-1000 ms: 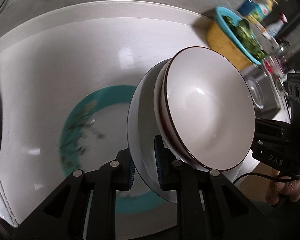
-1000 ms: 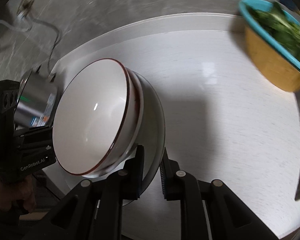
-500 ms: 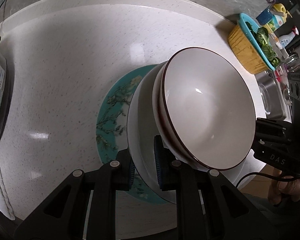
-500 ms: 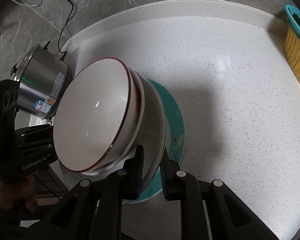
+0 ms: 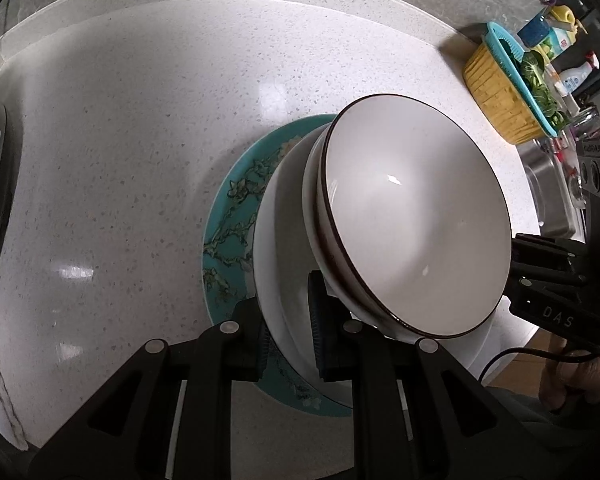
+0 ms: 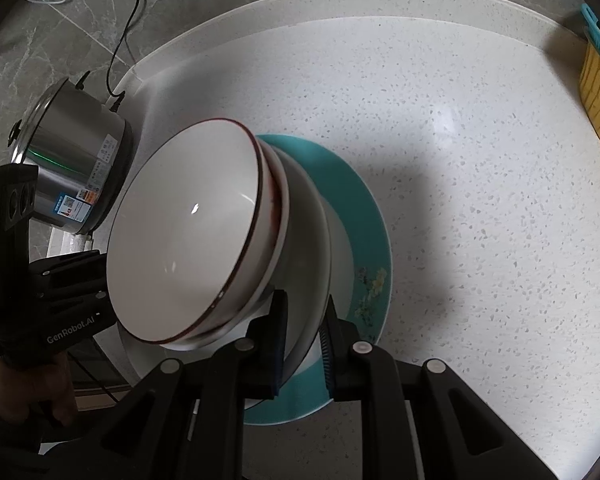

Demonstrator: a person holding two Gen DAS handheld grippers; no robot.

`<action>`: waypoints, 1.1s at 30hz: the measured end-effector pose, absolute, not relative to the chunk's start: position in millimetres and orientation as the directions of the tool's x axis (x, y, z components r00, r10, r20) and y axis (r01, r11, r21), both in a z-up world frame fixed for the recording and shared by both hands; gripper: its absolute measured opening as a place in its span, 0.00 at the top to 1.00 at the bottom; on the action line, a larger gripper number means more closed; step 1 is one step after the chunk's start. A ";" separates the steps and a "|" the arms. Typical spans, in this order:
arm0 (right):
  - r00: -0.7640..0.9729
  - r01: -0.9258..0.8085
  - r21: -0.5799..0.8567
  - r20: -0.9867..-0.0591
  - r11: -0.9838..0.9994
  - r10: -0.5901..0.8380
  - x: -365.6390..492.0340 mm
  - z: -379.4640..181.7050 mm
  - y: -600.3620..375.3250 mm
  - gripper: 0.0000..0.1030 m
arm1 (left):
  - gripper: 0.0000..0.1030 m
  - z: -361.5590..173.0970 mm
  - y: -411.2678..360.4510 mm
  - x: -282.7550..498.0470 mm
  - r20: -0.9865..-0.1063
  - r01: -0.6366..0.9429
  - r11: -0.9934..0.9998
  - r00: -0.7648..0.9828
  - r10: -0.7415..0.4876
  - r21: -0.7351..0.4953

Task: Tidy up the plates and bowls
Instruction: 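Carry the bowl stack over the teal-rimmed plate stack and lower it, then open both tools and pull them back from the stacked dishes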

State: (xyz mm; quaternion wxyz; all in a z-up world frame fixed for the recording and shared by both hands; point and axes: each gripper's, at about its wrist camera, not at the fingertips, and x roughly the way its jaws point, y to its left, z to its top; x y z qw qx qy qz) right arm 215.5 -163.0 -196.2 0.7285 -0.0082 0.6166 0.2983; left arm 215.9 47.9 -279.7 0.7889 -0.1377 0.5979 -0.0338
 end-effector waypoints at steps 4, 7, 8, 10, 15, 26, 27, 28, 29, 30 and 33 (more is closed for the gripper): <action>0.074 -0.448 0.345 -0.905 0.825 0.419 216.1 -197.5 -158.5 0.83 | 0.87 -281.8 45.3 217.9 -0.935 -0.103 0.961 0.279 -0.218 -0.255; 0.079 -0.449 0.336 -0.908 0.828 0.411 214.6 -198.4 -155.8 0.83 | 0.86 -282.6 45.7 219.6 -0.934 -0.104 0.960 0.283 -0.220 -0.258; 0.078 -0.448 0.336 -0.909 0.829 0.410 214.6 -198.8 -155.7 0.83 | 0.86 -282.7 46.2 220.6 -0.933 -0.104 0.960 0.283 -0.221 -0.259; 0.080 -0.445 0.333 -0.910 0.832 0.407 214.0 -199.7 -154.9 0.83 | 0.86 -283.1 46.5 221.1 -0.932 -0.107 0.959 0.287 -0.222 -0.262; 0.090 -0.437 0.328 -0.910 0.837 0.404 213.3 -199.8 -153.8 0.83 | 0.83 -284.6 49.5 220.4 -0.928 -0.110 0.955 0.291 -0.234 -0.275; 0.161 -0.381 0.312 -0.905 0.870 0.395 205.5 -186.9 -161.0 0.81 | 0.59 -270.7 67.4 206.2 -0.909 -0.115 0.948 0.338 -0.244 -0.297; 0.173 -0.371 0.308 -0.904 0.876 0.391 204.4 -183.2 -164.0 0.80 | 0.50 -266.5 69.9 204.2 -0.906 -0.114 0.947 0.346 -0.244 -0.299; 0.180 -0.365 0.310 -0.902 0.878 0.393 203.5 -180.4 -166.0 0.78 | 0.44 -262.5 72.5 201.9 -0.906 -0.115 0.949 0.351 -0.237 -0.293; 0.200 -0.351 0.304 -0.900 0.886 0.388 201.2 -175.3 -169.9 0.72 | 0.43 -258.9 75.3 199.4 -0.904 -0.111 0.949 0.352 -0.241 -0.296; 0.213 -0.342 0.293 -0.901 0.893 0.378 199.1 -171.9 -172.2 0.67 | 0.39 -253.6 78.5 196.7 -0.896 -0.103 0.943 0.358 -0.262 -0.316; 0.252 -0.300 0.289 -0.895 0.909 0.367 190.1 -160.8 -181.8 0.50 | 0.27 -234.7 85.2 188.8 -0.865 -0.065 0.932 0.401 -0.302 -0.355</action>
